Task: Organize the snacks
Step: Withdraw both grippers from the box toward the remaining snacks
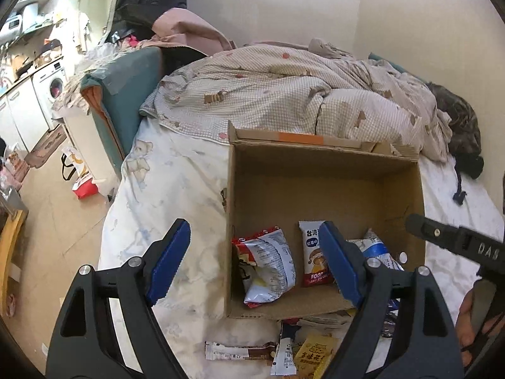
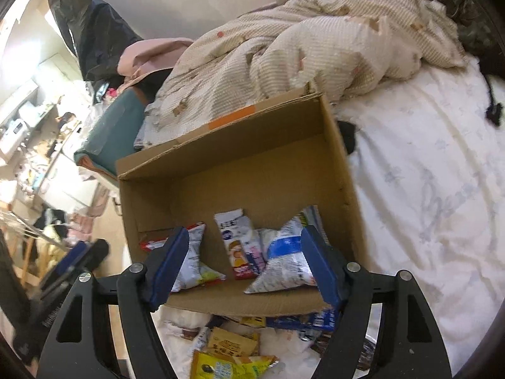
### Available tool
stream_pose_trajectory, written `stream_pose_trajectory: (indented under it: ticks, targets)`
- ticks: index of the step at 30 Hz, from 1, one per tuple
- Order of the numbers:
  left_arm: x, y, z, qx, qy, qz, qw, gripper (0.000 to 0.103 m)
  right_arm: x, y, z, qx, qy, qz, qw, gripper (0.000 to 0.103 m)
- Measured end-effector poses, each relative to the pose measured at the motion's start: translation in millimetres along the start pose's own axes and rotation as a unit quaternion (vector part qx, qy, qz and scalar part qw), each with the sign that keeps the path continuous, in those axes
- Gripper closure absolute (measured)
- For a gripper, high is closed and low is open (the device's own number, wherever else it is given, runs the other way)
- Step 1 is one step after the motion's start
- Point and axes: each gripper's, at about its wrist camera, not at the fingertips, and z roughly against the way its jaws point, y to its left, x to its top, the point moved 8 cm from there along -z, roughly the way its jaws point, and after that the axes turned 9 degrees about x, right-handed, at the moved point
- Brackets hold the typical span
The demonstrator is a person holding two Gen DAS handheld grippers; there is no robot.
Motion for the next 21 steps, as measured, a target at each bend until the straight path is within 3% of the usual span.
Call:
stream_pose_trajectory:
  ticks: [9,21]
  targets:
    - [-1.6,12.5,22.9,-0.007,-0.002,0.015,0.9999,0.011,-13.8,15.1,38.7,-0.010,-0.031,0.033,0.999,0.011]
    - [-26.1,19.7,53.6,-0.010,0.002,0.014,0.9998,0.011,-47.8,13.1,77.9,-0.017,-0.037,0.022,0.999,0.010]
